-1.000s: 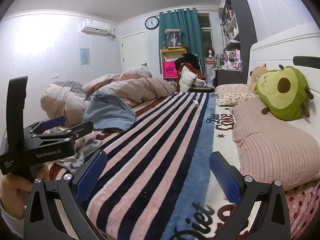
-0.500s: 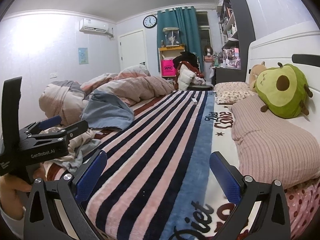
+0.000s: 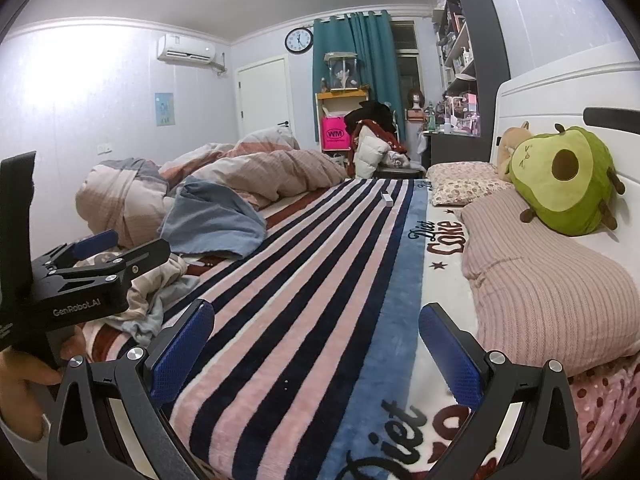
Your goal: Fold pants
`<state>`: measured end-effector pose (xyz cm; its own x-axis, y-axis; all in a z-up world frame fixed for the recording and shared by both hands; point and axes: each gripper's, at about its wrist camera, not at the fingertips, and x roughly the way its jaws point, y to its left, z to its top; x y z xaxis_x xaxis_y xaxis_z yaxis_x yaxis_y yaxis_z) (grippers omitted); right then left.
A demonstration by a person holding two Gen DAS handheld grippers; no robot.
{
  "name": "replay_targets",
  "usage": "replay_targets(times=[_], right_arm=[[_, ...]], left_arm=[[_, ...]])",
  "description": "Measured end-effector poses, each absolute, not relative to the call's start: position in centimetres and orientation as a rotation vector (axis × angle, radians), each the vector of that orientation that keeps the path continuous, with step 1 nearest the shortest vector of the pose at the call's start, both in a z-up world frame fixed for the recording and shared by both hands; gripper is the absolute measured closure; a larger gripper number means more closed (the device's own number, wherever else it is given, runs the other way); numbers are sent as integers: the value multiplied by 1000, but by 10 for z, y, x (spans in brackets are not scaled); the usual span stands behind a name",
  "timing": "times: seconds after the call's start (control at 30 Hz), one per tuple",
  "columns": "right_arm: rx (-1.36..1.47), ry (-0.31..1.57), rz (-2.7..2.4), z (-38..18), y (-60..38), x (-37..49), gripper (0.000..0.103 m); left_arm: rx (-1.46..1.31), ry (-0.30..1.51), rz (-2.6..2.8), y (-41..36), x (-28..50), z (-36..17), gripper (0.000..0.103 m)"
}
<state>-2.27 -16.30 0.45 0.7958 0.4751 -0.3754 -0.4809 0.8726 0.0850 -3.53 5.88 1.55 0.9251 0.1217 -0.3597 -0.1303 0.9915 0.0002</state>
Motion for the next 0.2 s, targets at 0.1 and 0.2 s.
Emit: replay_targets(times=[0.1, 0.2], right_arm=[[-15, 400, 515, 5, -163, -22, 1], [-14, 400, 517, 5, -164, -22, 1]], left_arm=[[-23, 366, 123, 58, -36, 15, 1], [-20, 363, 126, 56, -39, 15, 1]])
